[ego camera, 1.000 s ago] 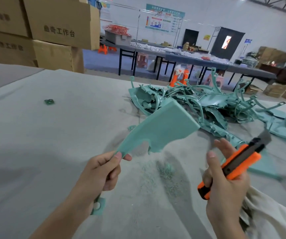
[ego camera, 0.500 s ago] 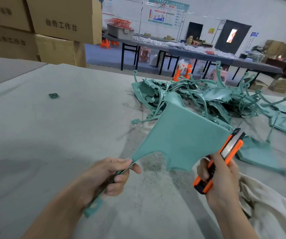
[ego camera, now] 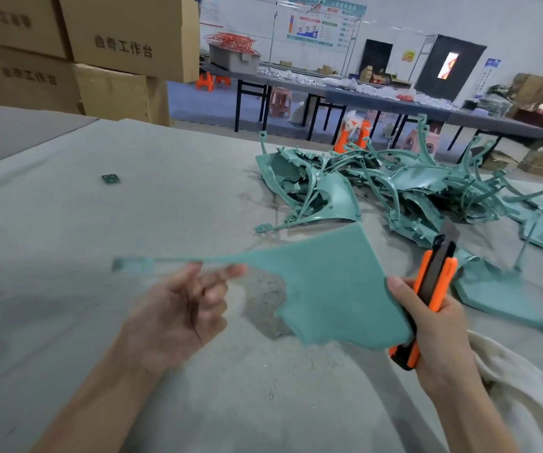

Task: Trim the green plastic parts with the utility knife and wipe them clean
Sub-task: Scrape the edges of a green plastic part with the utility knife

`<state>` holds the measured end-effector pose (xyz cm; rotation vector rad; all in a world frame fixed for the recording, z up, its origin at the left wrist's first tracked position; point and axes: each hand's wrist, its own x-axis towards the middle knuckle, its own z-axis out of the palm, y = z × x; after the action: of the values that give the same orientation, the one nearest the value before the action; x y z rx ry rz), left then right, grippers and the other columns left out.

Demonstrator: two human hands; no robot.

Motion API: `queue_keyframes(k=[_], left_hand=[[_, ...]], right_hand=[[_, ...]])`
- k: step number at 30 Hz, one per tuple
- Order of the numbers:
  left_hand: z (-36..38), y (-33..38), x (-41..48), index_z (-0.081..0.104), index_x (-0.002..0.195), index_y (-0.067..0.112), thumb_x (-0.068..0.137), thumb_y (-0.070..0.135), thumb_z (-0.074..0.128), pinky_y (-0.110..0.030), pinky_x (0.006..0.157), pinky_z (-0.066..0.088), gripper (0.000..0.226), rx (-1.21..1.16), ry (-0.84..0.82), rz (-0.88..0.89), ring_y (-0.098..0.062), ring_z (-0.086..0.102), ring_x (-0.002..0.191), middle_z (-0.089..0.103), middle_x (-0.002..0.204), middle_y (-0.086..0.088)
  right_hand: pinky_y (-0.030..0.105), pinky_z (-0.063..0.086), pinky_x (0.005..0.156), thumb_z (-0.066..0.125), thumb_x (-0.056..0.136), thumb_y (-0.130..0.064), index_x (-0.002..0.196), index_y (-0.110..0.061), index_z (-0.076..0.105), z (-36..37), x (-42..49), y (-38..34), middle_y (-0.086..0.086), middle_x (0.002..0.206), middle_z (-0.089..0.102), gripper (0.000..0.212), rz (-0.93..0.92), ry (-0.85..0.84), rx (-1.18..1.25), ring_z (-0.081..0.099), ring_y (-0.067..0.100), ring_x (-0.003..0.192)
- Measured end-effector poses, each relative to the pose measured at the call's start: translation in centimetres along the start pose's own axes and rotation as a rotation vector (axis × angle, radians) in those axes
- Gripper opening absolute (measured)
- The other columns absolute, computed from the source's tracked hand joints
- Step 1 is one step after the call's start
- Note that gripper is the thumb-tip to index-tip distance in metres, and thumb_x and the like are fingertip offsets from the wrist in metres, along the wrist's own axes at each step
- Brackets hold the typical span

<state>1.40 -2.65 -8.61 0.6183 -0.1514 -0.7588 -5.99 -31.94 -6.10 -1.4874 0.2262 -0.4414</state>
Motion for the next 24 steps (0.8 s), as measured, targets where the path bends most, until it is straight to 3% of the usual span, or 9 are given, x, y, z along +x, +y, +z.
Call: queue_keyframes(k=[1,3,6,8,10,13,16,19,24], left_hand=[[0.0,-0.1,0.1,0.066,0.119,0.0,0.095,0.032,0.048,-0.025,0.048,0.047,0.044,-0.066,-0.062,0.042,-0.015,0.058,0.052,0.061,0.068,-0.004],[0.1,-0.6,0.3,0.063,0.125,0.006,0.096,0.038,0.039,-0.027,0.057,0.051,0.05,0.027,-0.071,0.09,-0.019,0.064,0.07,0.066,0.085,-0.005],[1.6,-2.1,1.1,0.074,0.104,0.012,0.085,0.037,0.053,-0.029,0.06,0.052,0.038,0.345,0.065,0.224,-0.022,0.064,0.075,0.066,0.087,-0.008],[2.6,-3.5,1.5,0.075,0.099,0.02,0.083,0.036,0.059,-0.027,0.067,0.052,0.028,0.647,0.182,0.388,-0.02,0.065,0.085,0.069,0.093,-0.005],[3.5,-5.0,1.6,0.069,0.11,0.031,0.084,0.041,0.06,-0.02,0.081,0.05,0.03,0.908,0.197,0.532,-0.01,0.062,0.105,0.069,0.111,0.005],[4.6,-6.9,1.5,0.056,0.129,0.036,0.088,0.037,0.057,-0.012,0.091,0.043,0.041,0.93,0.125,0.579,-0.002,0.053,0.122,0.059,0.13,0.016],[4.9,-7.8,1.6,0.045,0.137,0.03,0.091,0.02,0.053,-0.009,0.095,0.039,0.047,0.803,0.053,0.578,0.001,0.049,0.126,0.055,0.135,0.02],[4.6,-7.8,1.6,0.041,0.141,0.024,0.091,0.02,0.051,-0.009,0.093,0.04,0.051,0.721,0.048,0.568,0.001,0.05,0.125,0.058,0.133,0.016],[4.2,-7.4,1.6,0.055,0.123,0.005,0.088,0.034,0.055,-0.013,0.081,0.046,0.045,0.747,0.082,0.584,0.0,0.063,0.095,0.07,0.102,0.014]], right_hand=[[0.022,0.036,0.036,0.078,0.055,-0.049,0.065,-0.028,0.073,0.3,-0.2,0.1,0.001,0.053,0.056,0.023,-0.004,0.016,-0.031,0.046,0.012,0.039],[0.021,0.029,0.036,0.077,0.057,-0.051,0.067,-0.023,0.071,0.9,-0.5,0.4,0.001,0.048,0.042,0.031,-0.014,0.015,-0.052,0.034,0.011,0.037],[0.021,0.025,0.038,0.078,0.065,-0.046,0.06,-0.019,0.051,2.1,-1.2,1.0,-0.002,0.046,0.031,0.038,-0.042,-0.065,0.009,0.026,0.013,0.037],[0.023,0.027,0.039,0.081,0.07,-0.049,0.057,-0.025,0.048,3.1,-1.8,1.3,-0.006,0.045,0.032,0.043,-0.115,-0.07,-0.063,0.028,0.013,0.037],[0.022,0.03,0.04,0.083,0.07,-0.055,0.058,-0.024,0.053,4.0,-2.3,1.6,-0.009,0.043,0.037,0.044,-0.247,-0.027,-0.203,0.032,0.008,0.039],[0.009,0.029,0.044,0.078,0.075,-0.036,0.063,-0.035,0.055,5.3,-2.8,2.2,-0.016,0.045,0.047,0.025,-0.441,-0.081,-0.319,0.036,-0.001,0.04],[0.008,0.036,0.052,0.072,0.081,-0.024,0.078,-0.031,0.061,6.2,-3.3,2.7,-0.018,0.056,0.059,0.013,-0.514,-0.272,-0.398,0.05,-0.002,0.048],[0.013,0.04,0.056,0.065,0.081,-0.035,0.079,-0.041,0.056,6.9,-3.7,3.0,-0.013,0.063,0.061,0.011,-0.542,-0.348,-0.457,0.056,0.005,0.055],[0.015,0.043,0.058,0.064,0.085,-0.04,0.087,-0.031,0.059,7.0,-3.6,3.1,-0.011,0.068,0.062,0.011,-0.556,-0.383,-0.438,0.057,0.009,0.06]])
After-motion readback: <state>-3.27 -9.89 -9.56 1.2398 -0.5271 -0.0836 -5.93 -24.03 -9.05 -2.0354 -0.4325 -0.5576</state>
